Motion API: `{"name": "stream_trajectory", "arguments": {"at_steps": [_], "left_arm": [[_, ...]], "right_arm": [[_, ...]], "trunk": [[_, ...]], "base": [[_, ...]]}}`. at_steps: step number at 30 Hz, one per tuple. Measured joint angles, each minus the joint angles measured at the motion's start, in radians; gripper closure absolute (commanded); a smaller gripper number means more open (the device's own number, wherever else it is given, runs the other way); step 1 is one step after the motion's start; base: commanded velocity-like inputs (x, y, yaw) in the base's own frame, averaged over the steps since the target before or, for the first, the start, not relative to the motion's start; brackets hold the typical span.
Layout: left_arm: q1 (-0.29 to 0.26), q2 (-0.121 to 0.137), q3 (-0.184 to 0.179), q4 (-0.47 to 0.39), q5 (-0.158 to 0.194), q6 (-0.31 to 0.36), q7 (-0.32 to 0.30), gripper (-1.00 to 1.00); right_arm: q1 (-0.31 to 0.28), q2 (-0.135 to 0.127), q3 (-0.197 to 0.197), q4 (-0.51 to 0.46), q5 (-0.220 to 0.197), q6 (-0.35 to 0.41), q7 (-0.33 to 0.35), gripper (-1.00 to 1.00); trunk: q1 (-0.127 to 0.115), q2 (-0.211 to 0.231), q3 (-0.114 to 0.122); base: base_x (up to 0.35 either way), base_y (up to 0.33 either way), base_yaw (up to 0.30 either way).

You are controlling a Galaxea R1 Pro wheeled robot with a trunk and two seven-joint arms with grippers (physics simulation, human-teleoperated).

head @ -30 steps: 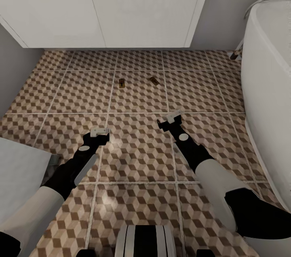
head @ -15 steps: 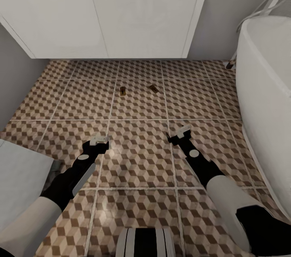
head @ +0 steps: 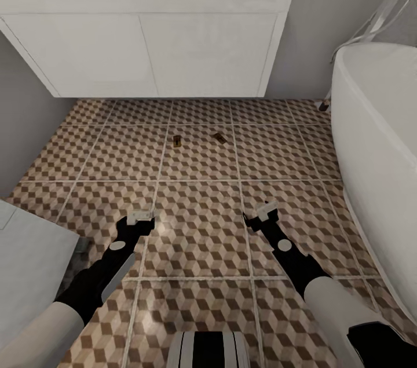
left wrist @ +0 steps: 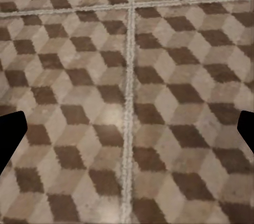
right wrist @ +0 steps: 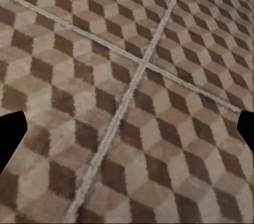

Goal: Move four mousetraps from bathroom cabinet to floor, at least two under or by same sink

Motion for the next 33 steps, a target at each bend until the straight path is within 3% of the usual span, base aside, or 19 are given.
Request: {"name": "stream_trajectory", "arguments": {"at_steps": [14,21,23,24,30,31,33], "left_arm": [[0.081,0.001,0.0,0.059,0.001,-0.065,-0.002,-1.0],[0.109,0.001,0.002,0.14,-0.003,-0.18,-0.005,-1.0],[0.118,0.001,0.003,0.192,-0.003,-0.234,-0.005,-1.0],[0.127,0.001,0.003,0.244,-0.001,-0.276,-0.006,-1.0],[0.143,0.0,0.002,0.33,-0.001,-0.359,-0.018,-1.0],[0.152,-0.002,0.002,0.381,0.002,-0.424,-0.041,-1.0],[0.158,-0.005,0.002,0.422,0.003,-0.468,-0.057,-1.0]], "right_arm": [[0.096,-0.008,0.0,0.008,0.001,-0.056,-0.001,-1.0],[0.137,-0.015,-0.001,0.009,0.0,-0.073,-0.001,-1.0],[0.152,-0.029,-0.002,0.013,-0.001,-0.095,-0.002,-1.0],[0.16,-0.04,-0.002,0.036,-0.01,-0.118,-0.002,-1.0],[0.165,-0.047,-0.002,0.105,-0.038,-0.17,-0.003,-1.0],[0.166,-0.048,-0.001,0.131,-0.05,-0.199,-0.005,-1.0],[0.166,-0.049,-0.001,0.153,-0.056,-0.212,-0.006,-1.0]], "trunk": [[-0.006,0.003,0.054],[-0.009,0.005,0.081],[-0.01,0.005,0.089],[-0.011,0.006,0.093],[-0.014,0.007,0.116],[-0.014,0.007,0.12],[-0.015,0.008,0.128]], "base": [[0.0,0.0,0.0],[0.0,0.0,0.0],[0.0,0.0,0.0],[0.0,0.0,0.0],[0.0,0.0,0.0],[0.0,0.0,0.0],[0.0,0.0,0.0]]}}
